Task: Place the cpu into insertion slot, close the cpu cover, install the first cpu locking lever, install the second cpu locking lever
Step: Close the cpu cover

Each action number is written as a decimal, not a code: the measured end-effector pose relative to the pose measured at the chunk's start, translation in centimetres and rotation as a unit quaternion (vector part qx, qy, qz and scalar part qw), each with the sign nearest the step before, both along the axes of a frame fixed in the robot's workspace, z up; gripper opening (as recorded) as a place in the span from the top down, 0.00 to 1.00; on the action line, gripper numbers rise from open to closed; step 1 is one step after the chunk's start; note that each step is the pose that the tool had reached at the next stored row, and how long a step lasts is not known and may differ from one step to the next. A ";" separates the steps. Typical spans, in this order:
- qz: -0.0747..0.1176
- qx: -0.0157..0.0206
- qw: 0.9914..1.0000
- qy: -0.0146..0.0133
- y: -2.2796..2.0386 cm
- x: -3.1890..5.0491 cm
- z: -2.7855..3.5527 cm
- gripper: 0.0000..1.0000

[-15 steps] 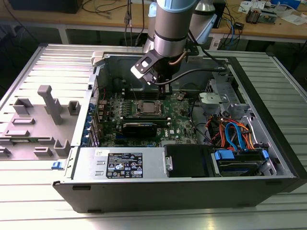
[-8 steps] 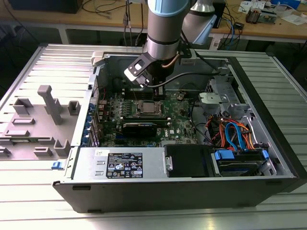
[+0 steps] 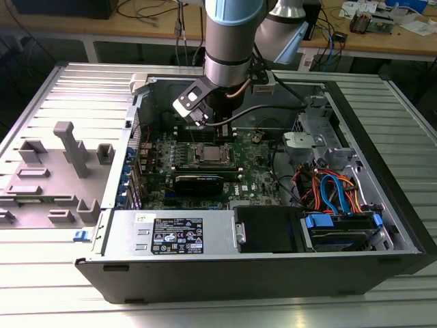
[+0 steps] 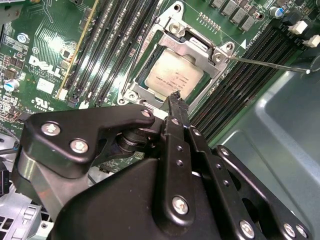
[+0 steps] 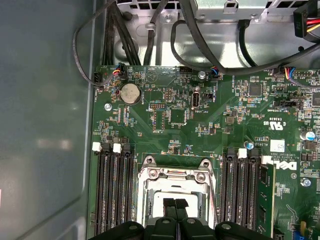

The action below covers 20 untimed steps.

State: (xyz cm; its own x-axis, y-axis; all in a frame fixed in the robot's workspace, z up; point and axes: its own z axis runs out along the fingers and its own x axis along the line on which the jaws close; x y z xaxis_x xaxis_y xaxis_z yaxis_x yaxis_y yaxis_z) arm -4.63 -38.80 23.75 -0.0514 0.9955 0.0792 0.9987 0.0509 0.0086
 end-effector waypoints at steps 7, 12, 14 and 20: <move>0.000 0.000 1.000 0.000 0.00 -0.04 -0.03 0.89; 0.003 0.000 1.000 0.000 0.00 -1.03 -0.52 0.89; 0.005 0.000 1.000 0.000 0.00 -1.22 -0.87 0.89; 0.006 0.000 1.000 0.000 0.00 -3.51 -2.00 0.89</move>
